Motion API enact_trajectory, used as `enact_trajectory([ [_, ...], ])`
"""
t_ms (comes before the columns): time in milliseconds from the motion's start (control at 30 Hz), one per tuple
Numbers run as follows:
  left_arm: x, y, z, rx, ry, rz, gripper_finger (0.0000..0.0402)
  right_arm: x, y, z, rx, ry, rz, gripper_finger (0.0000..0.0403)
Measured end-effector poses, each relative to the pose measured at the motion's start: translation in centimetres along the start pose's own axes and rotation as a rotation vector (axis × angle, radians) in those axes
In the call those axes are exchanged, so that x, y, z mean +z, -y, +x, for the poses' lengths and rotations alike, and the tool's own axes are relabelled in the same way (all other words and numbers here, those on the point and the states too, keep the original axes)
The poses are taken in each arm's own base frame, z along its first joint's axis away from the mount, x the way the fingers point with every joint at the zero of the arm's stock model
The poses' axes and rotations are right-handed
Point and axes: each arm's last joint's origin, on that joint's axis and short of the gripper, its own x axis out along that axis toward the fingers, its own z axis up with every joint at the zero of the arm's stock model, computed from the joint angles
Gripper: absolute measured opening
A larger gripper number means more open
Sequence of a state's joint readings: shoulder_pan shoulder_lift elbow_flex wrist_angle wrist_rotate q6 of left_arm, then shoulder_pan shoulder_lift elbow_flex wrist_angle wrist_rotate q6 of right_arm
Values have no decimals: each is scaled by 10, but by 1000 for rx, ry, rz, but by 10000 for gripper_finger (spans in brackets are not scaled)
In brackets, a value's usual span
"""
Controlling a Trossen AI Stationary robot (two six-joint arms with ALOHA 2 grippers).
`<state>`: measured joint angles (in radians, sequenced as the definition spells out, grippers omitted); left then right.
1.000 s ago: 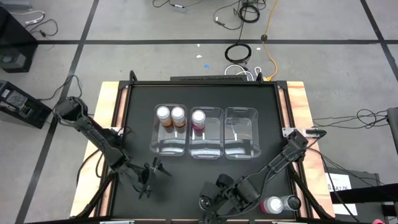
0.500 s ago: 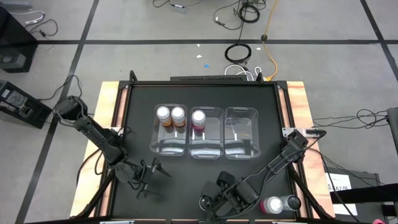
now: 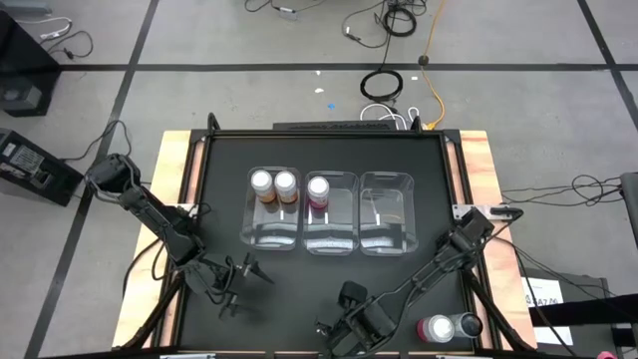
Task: Sort soda cans
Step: Put the left white-blue soda can into the middle right transparent bin
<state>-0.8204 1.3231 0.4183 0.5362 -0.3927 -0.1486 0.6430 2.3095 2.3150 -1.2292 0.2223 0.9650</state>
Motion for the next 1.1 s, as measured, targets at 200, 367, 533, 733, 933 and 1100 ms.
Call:
enact_trajectory([
  [200, 0, 0, 0, 0, 0, 0, 390, -2, -1, 24, -32, -32, -2, 390],
  [367, 0, 0, 0, 0, 0, 0, 390, 0, 0, 31, -37, -44, 17, 360],
  [533, 0, 0, 0, 0, -1, 0, 390, 3, 2, 31, -32, -47, 24, 284],
  [733, 0, 0, 0, 0, -1, 1, 390, 6, 5, 31, -22, -62, 40, 234],
  [933, 0, 0, 0, 1, 3, -1, 390, 9, 6, 25, -30, -58, 68, 234],
  [1100, 0, -1, 0, 6, 4, -2, 390, 10, 12, 5, -56, -46, 91, 237],
])
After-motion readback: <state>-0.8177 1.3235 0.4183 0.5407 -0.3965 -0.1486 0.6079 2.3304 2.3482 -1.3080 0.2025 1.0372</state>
